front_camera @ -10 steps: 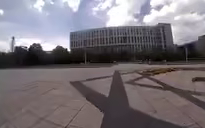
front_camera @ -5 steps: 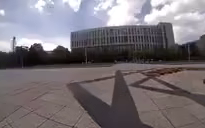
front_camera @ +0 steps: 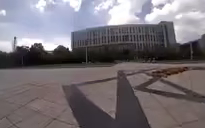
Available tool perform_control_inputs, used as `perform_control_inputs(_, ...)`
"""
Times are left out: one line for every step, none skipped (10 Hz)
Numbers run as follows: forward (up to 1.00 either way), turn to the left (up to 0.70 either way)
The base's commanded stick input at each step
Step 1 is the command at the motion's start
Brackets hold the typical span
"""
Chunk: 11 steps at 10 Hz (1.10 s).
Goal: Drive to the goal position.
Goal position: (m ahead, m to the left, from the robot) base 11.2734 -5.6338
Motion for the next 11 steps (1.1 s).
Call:
perform_control_inputs(0.70,0.00)
perform_control_inputs(0.70,0.00)
perform_control_inputs(0.70,0.00)
perform_control_inputs(0.70,0.00)
perform_control_inputs(0.70,0.00)
perform_control_inputs(0.70,0.00)
perform_control_inputs(0.70,0.00)
perform_control_inputs(0.70,0.00)
perform_control_inputs(0.70,0.00)
perform_control_inputs(0.70,0.00)
perform_control_inputs(0.70,0.00)
